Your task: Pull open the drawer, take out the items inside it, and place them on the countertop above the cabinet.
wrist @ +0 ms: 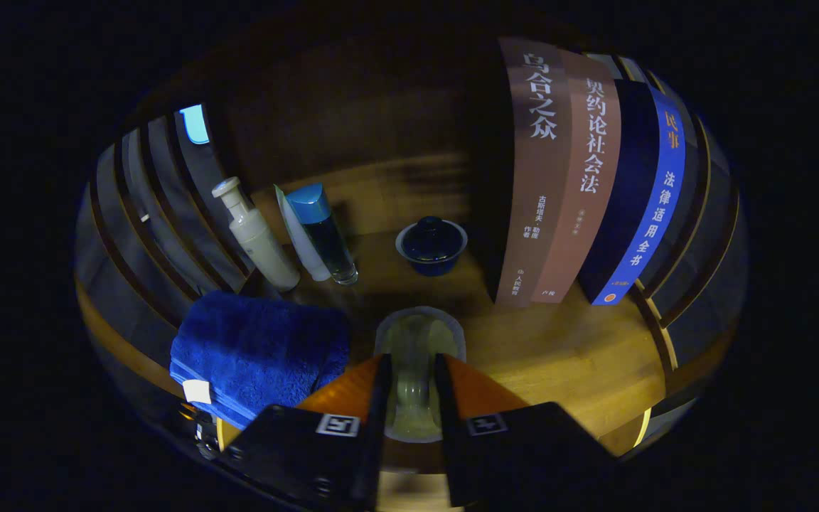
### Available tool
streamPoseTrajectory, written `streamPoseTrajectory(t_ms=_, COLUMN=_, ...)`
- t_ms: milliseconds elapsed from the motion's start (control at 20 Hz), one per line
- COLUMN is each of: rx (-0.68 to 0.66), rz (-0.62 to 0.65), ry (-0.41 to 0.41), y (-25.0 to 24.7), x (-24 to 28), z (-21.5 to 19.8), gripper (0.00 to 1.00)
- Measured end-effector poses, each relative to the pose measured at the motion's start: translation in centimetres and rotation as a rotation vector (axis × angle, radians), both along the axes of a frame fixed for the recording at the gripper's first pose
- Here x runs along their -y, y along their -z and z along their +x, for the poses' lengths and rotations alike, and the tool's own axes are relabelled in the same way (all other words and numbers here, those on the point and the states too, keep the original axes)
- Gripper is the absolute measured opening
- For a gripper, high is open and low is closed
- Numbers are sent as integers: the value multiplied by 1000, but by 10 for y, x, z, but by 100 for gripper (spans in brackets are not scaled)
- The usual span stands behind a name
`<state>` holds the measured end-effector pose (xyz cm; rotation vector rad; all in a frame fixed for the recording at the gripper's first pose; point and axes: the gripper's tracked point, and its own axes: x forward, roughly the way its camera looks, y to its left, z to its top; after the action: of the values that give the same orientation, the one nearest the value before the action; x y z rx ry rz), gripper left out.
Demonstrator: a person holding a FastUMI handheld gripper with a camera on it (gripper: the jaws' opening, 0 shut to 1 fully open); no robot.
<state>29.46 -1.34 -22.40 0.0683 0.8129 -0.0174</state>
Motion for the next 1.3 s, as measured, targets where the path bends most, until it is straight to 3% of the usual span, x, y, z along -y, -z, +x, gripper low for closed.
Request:
streamPoseTrajectory(t_ms=200, rx=18, rz=28, ry=-7, y=-5, x=-3, z=-7, gripper=85)
streamPoseTrajectory(t_ms=250, rx=31, rz=25, ry=-9, y=-8, x=-3, z=-10, gripper=91)
streamPoseTrajectory(t_ms=450, rx=76, rz=30, ry=-8, y=-25, x=-7, z=-36, gripper=99)
streamPoseTrajectory(t_ms=1000, rx=341, rz=-6, ry=-48, y=-101, x=-16, z=-175, gripper=99)
streamPoseTrajectory(t_ms=1300, rx=456, rz=-34, ry=-111, y=-83, x=-36, z=-251, gripper=99)
